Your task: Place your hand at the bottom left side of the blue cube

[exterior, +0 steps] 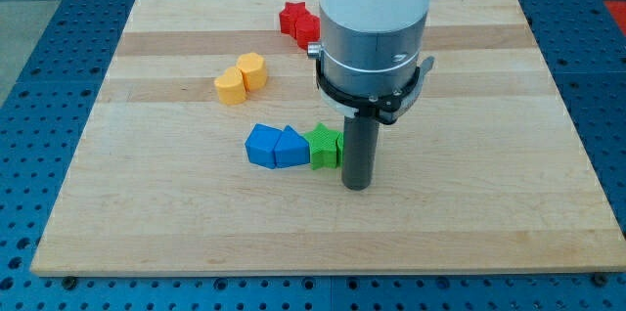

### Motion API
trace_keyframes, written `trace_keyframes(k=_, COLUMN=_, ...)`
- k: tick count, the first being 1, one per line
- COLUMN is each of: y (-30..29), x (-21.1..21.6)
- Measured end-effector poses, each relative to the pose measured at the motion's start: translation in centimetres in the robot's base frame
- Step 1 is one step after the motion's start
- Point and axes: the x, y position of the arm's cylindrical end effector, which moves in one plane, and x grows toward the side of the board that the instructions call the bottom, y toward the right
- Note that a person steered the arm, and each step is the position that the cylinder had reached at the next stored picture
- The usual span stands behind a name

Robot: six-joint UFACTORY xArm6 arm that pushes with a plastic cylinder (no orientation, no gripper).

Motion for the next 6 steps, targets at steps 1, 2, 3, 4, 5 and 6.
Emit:
trace_keyframes(k=1, y=0.0, x=-0.6)
trace_keyframes(k=2, y=0.0, x=-0.7)
trace_keyframes(k=3, y=0.0, x=-0.7)
trace_keyframes(k=4, y=0.0, x=0.1)
trace_keyframes(k=5, y=-0.9, x=2.0)
trace_keyframes(k=6, y=-5.8, x=3.3)
